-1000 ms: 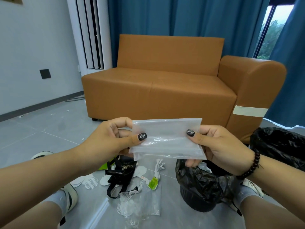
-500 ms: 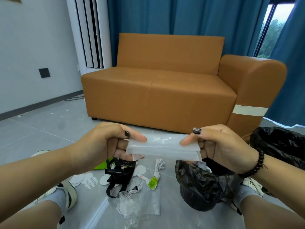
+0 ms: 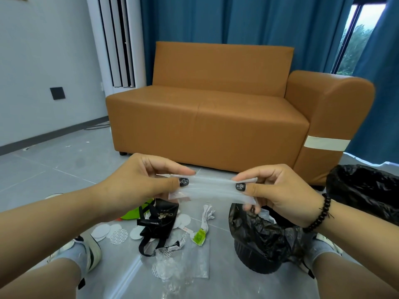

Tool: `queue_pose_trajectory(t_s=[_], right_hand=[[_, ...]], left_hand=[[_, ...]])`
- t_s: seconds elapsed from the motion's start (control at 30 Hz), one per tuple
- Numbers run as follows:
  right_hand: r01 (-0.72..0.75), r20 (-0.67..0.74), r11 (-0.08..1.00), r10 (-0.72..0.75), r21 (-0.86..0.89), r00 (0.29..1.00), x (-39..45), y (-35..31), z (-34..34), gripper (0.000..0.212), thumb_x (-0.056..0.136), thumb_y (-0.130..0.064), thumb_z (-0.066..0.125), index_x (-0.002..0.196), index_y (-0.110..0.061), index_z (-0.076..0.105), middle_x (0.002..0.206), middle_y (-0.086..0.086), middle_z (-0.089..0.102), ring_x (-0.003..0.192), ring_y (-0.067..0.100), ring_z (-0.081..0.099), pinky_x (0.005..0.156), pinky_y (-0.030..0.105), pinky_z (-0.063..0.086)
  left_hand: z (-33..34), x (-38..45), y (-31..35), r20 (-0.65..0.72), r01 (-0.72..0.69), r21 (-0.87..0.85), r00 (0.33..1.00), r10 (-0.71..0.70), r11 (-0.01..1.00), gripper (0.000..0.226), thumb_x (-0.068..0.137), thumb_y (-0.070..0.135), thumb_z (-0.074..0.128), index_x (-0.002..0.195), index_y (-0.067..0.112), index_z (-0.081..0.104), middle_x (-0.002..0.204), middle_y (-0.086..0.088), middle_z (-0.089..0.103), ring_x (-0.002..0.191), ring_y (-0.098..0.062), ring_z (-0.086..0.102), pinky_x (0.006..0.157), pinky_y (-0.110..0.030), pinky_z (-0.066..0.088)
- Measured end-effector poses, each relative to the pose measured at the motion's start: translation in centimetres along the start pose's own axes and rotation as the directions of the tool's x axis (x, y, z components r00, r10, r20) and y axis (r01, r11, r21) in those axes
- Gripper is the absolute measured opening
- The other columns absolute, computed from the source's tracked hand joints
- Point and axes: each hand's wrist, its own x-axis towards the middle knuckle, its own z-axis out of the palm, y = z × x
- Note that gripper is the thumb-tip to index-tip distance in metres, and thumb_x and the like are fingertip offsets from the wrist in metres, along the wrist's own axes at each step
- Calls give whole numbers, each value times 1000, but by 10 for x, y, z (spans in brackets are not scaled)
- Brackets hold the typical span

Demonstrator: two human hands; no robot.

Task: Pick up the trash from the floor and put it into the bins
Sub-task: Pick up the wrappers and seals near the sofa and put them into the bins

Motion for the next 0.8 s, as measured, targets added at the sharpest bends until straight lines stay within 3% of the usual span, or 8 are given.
queue_pose_trajectory(t_s=[0.1, 0.17, 0.23, 0.33, 0.43, 0.6, 0.7, 0.8], right_hand=[[-10, -5, 999, 10, 48, 1000, 1, 1, 2, 34, 80, 19, 54, 72, -6, 77, 71, 20, 62, 42, 22, 57, 45, 20, 48], [-17, 3, 996, 17, 93, 1000, 2, 1, 2, 38, 80, 22, 50, 69, -3, 76, 80, 12, 66, 43, 21, 57, 44, 21, 48], [-21, 8, 991, 20, 134, 1000, 2, 2, 2, 40, 80, 25, 47, 67, -1, 75, 81, 9, 67, 45, 22, 58, 42, 21, 47], [-2, 17, 995, 0, 105, 1000, 2, 5, 3, 38, 78, 27, 48, 69, 1, 75, 85, 10, 66, 50, 22, 60, 46, 21, 49], [84, 43, 993, -81, -78, 996, -1, 6, 6, 36, 75, 28, 51, 74, 1, 75, 89, 6, 66, 52, 21, 60, 49, 19, 48], [236, 54, 932, -231, -274, 972, -4, 1, 9, 37, 75, 23, 56, 72, -7, 76, 98, 6, 62, 56, 14, 57, 54, 16, 48], [287, -25, 908, -309, -304, 951, -3, 3, 7, 38, 76, 23, 55, 68, -8, 74, 97, 7, 60, 63, 16, 57, 54, 16, 48], [259, -108, 925, -299, -279, 948, -1, 4, 0, 35, 76, 22, 55, 66, -8, 73, 98, 8, 62, 71, 23, 58, 56, 15, 47]], left_hand=[[3, 0, 1, 10, 27, -85, 1000, -26, 996, 28, 83, -15, 55, 82, 2, 77, 97, -21, 72, 49, -7, 56, 45, -10, 44], [4, 1, 0, 61, 86, -207, 995, -75, 975, 26, 81, -19, 55, 80, -4, 76, 104, -29, 67, 70, -19, 65, 52, -14, 52], [2, 3, -5, 88, 130, -278, 990, -109, 952, 22, 70, -13, 57, 83, -7, 74, 111, -40, 58, 87, -33, 59, 60, -21, 56], [-1, 4, -10, 118, 150, -326, 986, -117, 933, 28, 58, 11, 63, 79, -3, 76, 110, -24, 67, 82, -26, 70, 64, -24, 57], [1, 4, -11, 132, 196, -274, 977, -165, 941, 23, 69, 14, 77, 84, 2, 67, 107, -15, 71, 78, -23, 70, 64, -27, 59], [3, 5, -8, 314, 347, -82, 899, -306, 934, 44, 76, 22, 69, 117, 9, 61, 106, -14, 72, 88, -24, 70, 68, -26, 54], [11, 9, -1, 365, 328, 37, 875, -319, 944, 41, 84, 32, 60, 109, 0, 64, 104, -7, 73, 82, -16, 71, 64, -20, 50], [21, 17, 4, 310, 248, 64, 916, -255, 967, 34, 76, 34, 62, 95, 7, 69, 96, -5, 75, 68, -10, 68, 57, -17, 46]])
